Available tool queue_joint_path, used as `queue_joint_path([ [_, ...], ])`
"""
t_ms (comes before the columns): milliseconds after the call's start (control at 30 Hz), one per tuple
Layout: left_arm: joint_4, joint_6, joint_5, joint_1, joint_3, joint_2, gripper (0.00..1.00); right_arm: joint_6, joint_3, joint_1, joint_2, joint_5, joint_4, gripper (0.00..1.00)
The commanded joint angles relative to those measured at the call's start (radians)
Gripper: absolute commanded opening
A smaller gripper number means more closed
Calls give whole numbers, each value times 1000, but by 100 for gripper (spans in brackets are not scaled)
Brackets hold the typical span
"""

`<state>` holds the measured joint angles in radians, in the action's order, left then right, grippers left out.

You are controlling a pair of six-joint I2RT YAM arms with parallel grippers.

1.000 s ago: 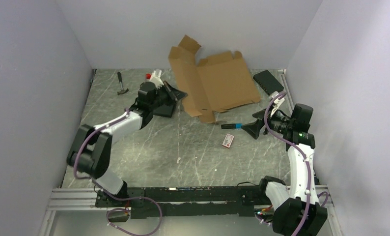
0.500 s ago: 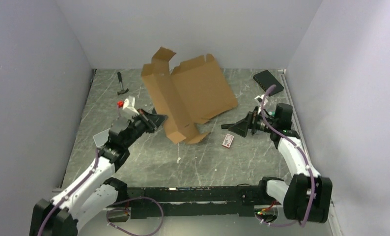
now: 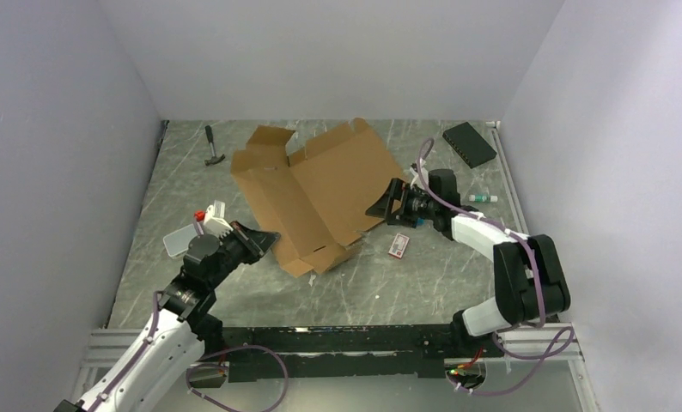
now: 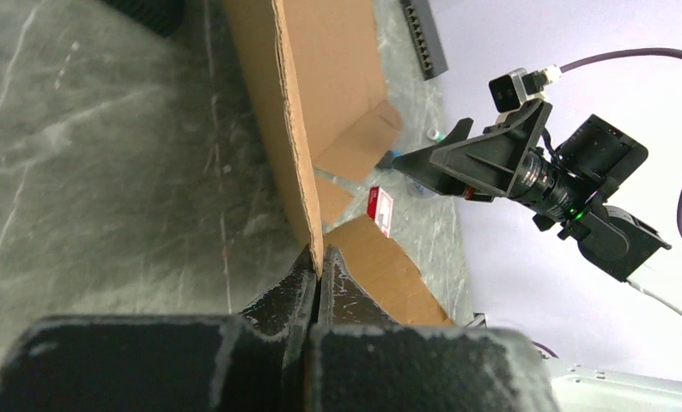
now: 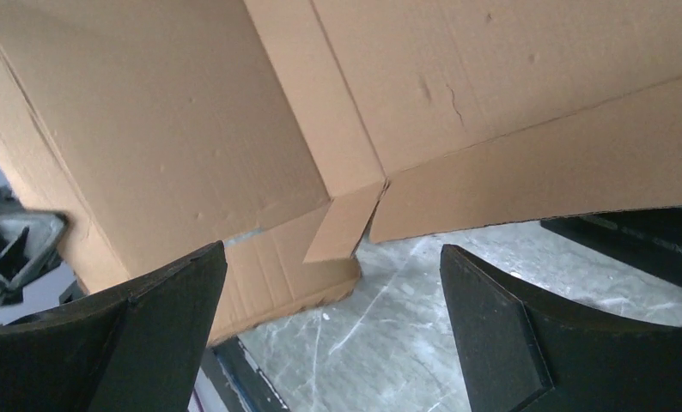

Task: Fold the paper box

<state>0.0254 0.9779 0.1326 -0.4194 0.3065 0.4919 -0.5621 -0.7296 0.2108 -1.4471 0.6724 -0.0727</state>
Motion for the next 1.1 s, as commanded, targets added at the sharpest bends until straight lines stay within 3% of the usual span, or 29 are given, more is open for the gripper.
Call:
queue_joint_path([
  [0, 58, 27, -19, -5, -12, -20, 0, -124, 39, 5, -66, -116, -134, 100],
  [200, 86, 27, -41, -5, 1, -21, 0, -155, 51, 12, -128, -207, -139, 98],
  [333, 62, 40, -35, -6, -7, 0, 0, -164, 48, 19, -139, -278, -145, 91],
  [467, 67, 28, -25, -7, 7, 20, 0, -169, 38, 19, -180, -309, -168, 72],
  [667, 81, 18, -14, -7, 8, -1, 0, -189, 43, 19, -181, -273, -223, 31],
  [867, 116, 0, 5, -7, 18, -35, 0, -212, 38, 17, -170, -230, -241, 21],
  [933, 125, -7, 14, -7, 27, -44, 0, -213, 27, 14, -170, -210, -239, 2],
  [1067, 148, -24, 39, -7, 45, -63, 0, -209, 4, -7, -145, -163, -237, 0],
])
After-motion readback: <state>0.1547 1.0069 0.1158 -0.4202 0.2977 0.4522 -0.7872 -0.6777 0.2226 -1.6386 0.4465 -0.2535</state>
